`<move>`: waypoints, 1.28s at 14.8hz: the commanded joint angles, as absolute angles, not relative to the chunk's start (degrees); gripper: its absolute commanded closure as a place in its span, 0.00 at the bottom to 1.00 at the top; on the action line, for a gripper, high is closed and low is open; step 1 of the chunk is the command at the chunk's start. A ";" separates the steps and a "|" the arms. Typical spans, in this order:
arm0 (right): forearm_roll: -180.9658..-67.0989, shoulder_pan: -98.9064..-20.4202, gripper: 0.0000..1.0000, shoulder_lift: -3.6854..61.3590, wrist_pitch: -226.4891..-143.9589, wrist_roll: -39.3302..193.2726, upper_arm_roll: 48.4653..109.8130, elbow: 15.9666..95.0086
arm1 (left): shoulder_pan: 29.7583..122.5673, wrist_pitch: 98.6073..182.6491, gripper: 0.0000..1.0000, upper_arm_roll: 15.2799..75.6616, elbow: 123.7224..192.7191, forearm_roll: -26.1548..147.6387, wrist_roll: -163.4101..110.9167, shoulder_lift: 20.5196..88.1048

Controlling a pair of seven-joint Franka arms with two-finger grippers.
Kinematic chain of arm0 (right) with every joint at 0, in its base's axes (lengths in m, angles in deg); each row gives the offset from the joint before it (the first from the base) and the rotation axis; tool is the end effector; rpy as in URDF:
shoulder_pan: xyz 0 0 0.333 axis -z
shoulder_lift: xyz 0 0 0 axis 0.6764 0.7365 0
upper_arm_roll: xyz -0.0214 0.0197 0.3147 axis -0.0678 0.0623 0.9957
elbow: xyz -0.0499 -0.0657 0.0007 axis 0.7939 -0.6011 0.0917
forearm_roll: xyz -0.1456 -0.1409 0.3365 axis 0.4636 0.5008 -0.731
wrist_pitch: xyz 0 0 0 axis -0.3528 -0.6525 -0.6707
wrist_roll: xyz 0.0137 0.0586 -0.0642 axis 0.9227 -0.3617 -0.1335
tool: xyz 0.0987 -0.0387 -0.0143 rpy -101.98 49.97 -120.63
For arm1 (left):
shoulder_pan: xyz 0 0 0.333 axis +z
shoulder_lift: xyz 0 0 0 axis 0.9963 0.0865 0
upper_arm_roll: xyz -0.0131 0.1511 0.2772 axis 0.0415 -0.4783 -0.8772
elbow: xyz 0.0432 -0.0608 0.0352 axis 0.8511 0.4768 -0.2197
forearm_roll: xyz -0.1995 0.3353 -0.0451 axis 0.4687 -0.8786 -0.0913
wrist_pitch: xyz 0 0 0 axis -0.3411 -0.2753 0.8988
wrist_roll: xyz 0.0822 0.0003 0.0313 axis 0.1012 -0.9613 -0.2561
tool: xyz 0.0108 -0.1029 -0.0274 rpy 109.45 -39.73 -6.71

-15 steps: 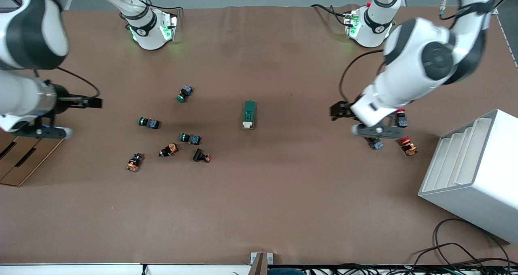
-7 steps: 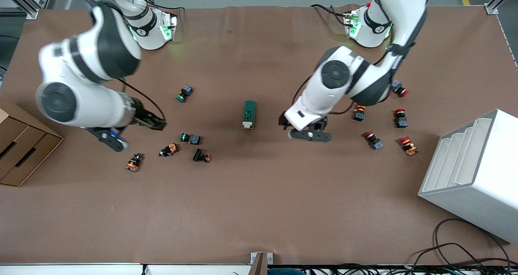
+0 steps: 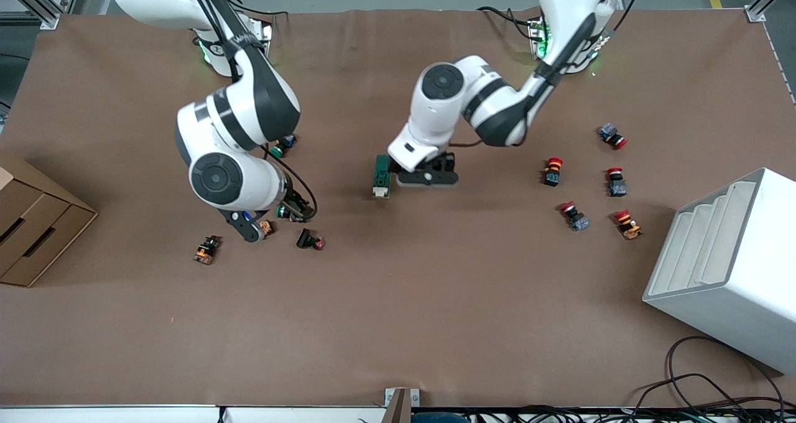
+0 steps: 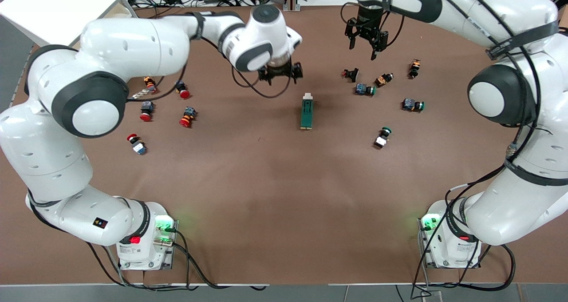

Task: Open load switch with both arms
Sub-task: 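Move the left gripper above the white handle while the right gripper reaches the switch base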

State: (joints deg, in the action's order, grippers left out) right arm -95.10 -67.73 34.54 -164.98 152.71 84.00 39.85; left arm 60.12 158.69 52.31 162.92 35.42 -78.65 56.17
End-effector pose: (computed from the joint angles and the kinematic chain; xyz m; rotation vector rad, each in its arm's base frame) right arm 0.5992 0.2902 0.3710 2.7168 -1.2105 -0.4495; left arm 0.4426 -0.4847 0.3054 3.0574 0.0269 0.1226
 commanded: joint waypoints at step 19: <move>-99.67 -75.08 0.00 43.95 -176.21 182.27 83.62 38.82 | 39.95 158.74 0.02 51.84 166.97 -26.09 -140.19 67.36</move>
State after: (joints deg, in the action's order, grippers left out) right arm -98.37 -73.51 43.10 -175.83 179.18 84.02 39.69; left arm 40.85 159.55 52.34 167.79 -21.10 -138.00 66.40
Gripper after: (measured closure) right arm 0.000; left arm 0.035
